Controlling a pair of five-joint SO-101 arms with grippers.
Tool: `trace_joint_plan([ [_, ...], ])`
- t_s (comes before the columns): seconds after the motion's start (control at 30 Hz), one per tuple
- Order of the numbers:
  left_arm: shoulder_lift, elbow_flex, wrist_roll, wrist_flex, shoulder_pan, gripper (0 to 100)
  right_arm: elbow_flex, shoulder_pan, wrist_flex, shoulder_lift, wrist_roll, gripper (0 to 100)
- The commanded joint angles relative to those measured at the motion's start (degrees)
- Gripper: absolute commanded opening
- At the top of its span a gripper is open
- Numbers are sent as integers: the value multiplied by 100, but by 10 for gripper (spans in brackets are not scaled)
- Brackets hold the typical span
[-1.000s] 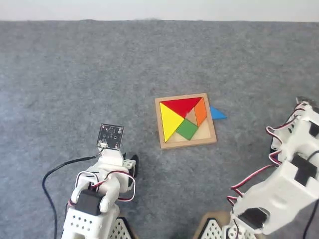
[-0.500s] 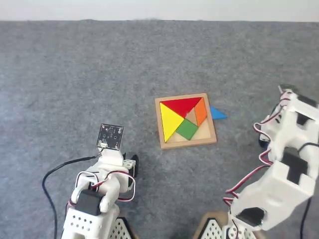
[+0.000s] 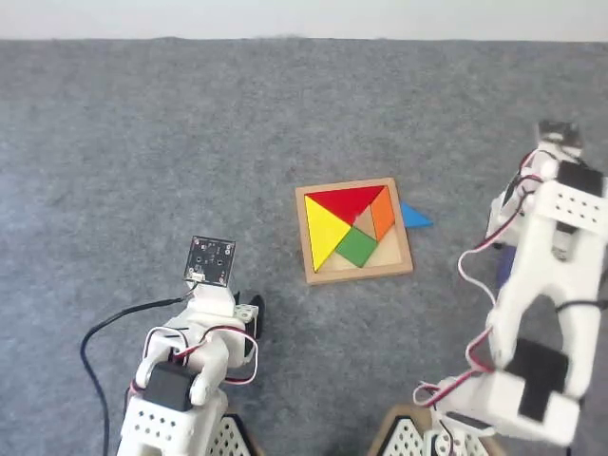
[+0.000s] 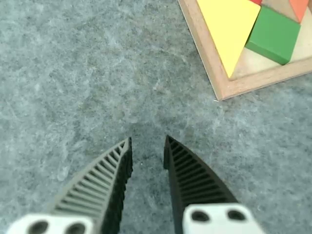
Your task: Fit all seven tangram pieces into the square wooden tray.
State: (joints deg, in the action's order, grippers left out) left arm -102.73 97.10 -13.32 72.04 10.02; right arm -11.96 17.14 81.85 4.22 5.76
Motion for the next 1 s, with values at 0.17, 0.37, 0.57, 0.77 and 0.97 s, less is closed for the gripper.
trace_joint_plan([
  [0.17, -97, -66, -35, 9, 9, 105, -826, 31, -1209, 637, -62, 117],
  [0.37, -97, -66, -35, 9, 9, 105, -1275, 22, -2114, 558, 835, 112],
  [0.57, -97, -66, -35, 9, 9, 105, -1424, 66, -2158, 505, 703, 118],
  [0.77, -97, -66, -35, 9, 9, 105, -1477, 251, -2229, 110, 255, 206],
  [0.97, -97, -66, -35, 9, 9, 105, -1055, 488, -2334, -840, 202, 217],
])
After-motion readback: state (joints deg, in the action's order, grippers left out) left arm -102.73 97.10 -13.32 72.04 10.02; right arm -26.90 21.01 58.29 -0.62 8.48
